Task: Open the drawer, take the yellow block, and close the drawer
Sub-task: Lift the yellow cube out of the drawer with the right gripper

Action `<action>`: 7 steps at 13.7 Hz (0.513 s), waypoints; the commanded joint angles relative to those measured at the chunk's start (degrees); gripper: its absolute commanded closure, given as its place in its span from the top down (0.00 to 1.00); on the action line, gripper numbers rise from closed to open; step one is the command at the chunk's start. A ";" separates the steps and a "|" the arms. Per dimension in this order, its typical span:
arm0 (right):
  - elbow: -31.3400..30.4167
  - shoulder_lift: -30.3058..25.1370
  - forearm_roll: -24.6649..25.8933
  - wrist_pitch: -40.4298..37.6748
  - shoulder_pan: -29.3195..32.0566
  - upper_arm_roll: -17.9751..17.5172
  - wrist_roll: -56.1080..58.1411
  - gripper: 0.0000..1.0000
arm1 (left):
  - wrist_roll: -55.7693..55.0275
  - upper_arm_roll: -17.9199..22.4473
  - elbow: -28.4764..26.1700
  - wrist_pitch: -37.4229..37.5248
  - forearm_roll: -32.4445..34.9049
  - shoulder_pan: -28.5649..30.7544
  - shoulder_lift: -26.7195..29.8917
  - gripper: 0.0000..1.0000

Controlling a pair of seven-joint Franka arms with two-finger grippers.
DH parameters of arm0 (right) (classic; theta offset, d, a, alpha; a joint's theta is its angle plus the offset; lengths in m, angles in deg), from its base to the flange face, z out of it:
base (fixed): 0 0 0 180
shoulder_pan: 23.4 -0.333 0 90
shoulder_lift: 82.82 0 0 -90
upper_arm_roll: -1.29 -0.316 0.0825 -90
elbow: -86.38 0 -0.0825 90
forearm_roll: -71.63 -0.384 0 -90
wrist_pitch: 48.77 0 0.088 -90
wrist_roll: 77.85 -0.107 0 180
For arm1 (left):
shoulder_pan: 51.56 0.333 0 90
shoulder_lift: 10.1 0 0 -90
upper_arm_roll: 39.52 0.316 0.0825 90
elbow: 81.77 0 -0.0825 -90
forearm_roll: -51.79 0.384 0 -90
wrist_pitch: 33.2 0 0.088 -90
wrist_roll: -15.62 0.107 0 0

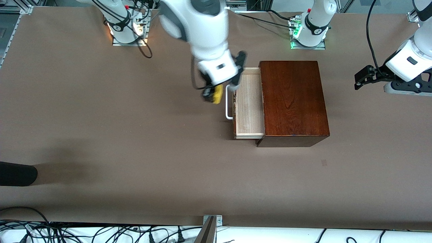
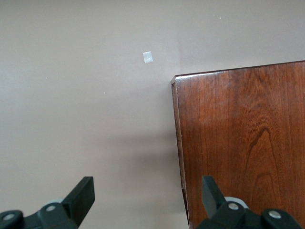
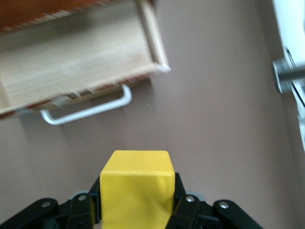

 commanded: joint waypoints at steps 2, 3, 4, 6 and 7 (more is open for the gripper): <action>-0.80 -2.40 -2.95 -1.50 12.61 -1.12 -0.07 0.00 | -0.56 -0.35 0.74 1.24 -0.54 -0.29 0.18 1.00; -0.80 -2.49 -3.21 -2.11 15.16 -1.20 0.28 0.00 | -0.56 -0.53 0.74 1.41 -0.63 -0.29 0.09 1.00; -0.80 -2.49 -3.22 -2.99 16.76 -1.21 0.54 0.00 | -0.64 -0.53 0.82 2.11 -1.07 -0.29 0.09 1.00; -1.24 -4.67 -4.79 -4.66 20.53 -0.94 0.54 0.00 | -0.65 -2.18 0.91 4.13 -1.16 -0.46 0.09 1.00; -2.72 -6.51 -5.41 -4.49 22.29 -0.33 0.28 0.00 | -0.04 -3.94 0.91 5.62 -1.16 -0.55 0.00 1.00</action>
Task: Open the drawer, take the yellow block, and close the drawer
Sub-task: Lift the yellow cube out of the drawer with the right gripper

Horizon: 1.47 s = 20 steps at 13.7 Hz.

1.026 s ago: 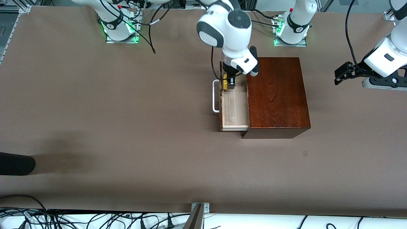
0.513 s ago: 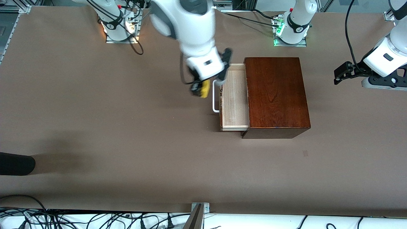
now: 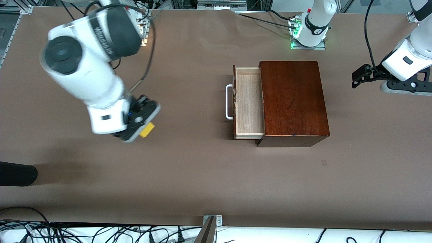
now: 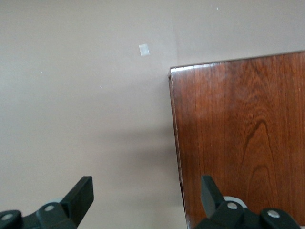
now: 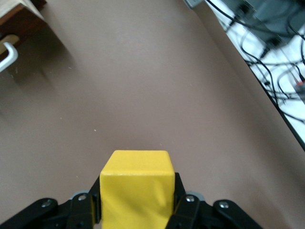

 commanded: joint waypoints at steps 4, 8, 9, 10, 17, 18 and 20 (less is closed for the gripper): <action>-17.44 -12.72 -2.54 -0.17 8.01 0.82 -1.82 0.00 | -0.24 -12.73 2.89 4.86 -2.08 -0.74 -2.45 1.00; -34.67 -19.32 -2.54 8.95 11.18 0.82 -6.90 0.00 | -0.50 -20.29 4.99 5.49 -9.71 -1.27 -7.10 1.00; -37.75 -19.94 -2.63 10.28 11.71 0.82 -8.83 0.00 | -0.67 -22.05 7.18 5.57 -10.96 -1.88 -10.08 1.00; -40.39 -20.21 -2.63 12.12 11.80 0.82 -11.11 0.00 | -0.59 -23.64 10.07 5.66 -11.05 -3.37 -13.24 1.00; -64.20 -21.88 -2.71 38.11 11.89 0.82 -18.87 0.00 | 23.97 -24.53 15.73 -1.53 -8.95 -8.92 -24.25 1.00; -66.24 -21.79 -2.71 40.76 11.98 0.82 -18.96 0.00 | 28.89 -24.62 15.81 -3.02 -8.95 -9.09 -25.65 1.00; -69.76 -21.44 -2.71 45.16 12.06 0.82 -18.96 0.00 | 38.83 -24.53 15.81 -7.58 -8.95 -10.23 -28.73 1.00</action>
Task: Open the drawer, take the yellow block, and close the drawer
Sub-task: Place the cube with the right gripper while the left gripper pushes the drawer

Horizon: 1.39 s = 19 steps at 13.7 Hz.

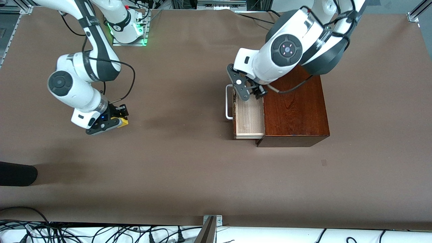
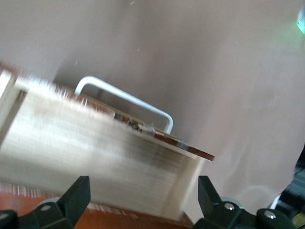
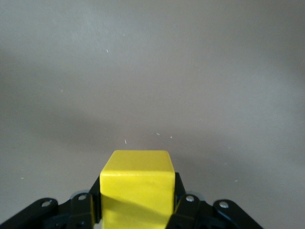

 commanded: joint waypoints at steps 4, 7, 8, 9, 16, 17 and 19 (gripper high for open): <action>-9.26 -0.96 -1.08 10.11 1.56 -0.51 -0.40 0.00 | 16.00 -0.20 2.28 -11.62 8.82 -5.86 -7.67 1.00; -9.70 1.59 -1.26 12.66 2.27 -0.51 -0.57 0.00 | 15.91 -0.20 2.19 -18.66 19.53 -10.95 -11.44 1.00; -10.14 2.12 -1.95 13.45 2.53 -0.42 -1.96 0.00 | 15.91 -0.20 2.19 -18.85 21.57 -11.49 -12.50 1.00; -10.58 2.30 -2.13 13.89 2.71 -0.42 -4.24 0.00 | 15.91 -0.20 2.10 -18.85 22.63 -11.50 -13.46 1.00; -13.22 4.41 -2.14 17.06 3.67 -0.42 -12.08 0.00 | 16.00 0.24 1.49 -16.49 23.17 -11.68 -15.85 1.00; -13.31 4.76 -2.14 17.06 3.59 -0.42 -12.69 0.00 | 15.91 0.41 1.57 -14.13 23.08 -11.41 -15.67 1.00; -13.31 5.46 -2.05 17.06 3.59 -0.42 -12.53 0.00 | 16.00 0.41 1.57 -9.91 23.17 -10.01 -15.50 1.00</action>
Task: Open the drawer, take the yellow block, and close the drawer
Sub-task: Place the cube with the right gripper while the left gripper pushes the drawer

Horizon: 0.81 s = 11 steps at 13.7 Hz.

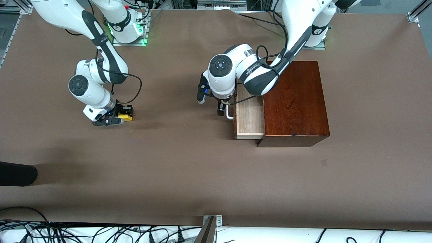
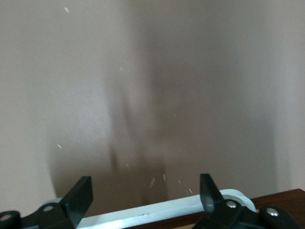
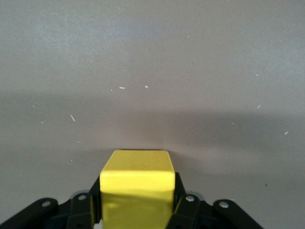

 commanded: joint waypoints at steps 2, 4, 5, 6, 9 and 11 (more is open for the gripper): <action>-0.62 -0.22 -0.54 0.63 0.70 -0.61 -0.12 0.69 | 1.70 0.68 0.79 8.90 1.70 1.78 0.72 1.00; -0.27 -1.01 -0.46 0.54 0.78 -0.61 0.32 1.00 | 1.70 0.85 0.87 11.19 3.10 1.87 0.90 1.00; -0.18 -1.79 -0.45 0.54 0.78 -0.61 0.67 1.00 | 1.70 0.85 0.79 12.33 4.06 1.95 0.90 1.00; 0.26 -2.93 -0.45 0.54 0.78 -0.61 1.72 1.00 | 1.70 0.85 0.87 13.48 4.68 2.30 0.90 1.00; 2.97 -9.07 -0.10 -5.41 0.78 -0.61 2.78 1.00 | 1.70 0.85 0.79 15.42 4.95 3.54 1.16 1.00; 8.58 -12.77 -0.10 -14.79 0.78 -0.70 4.36 1.00 | 1.61 0.94 0.79 16.56 5.04 3.62 1.25 1.00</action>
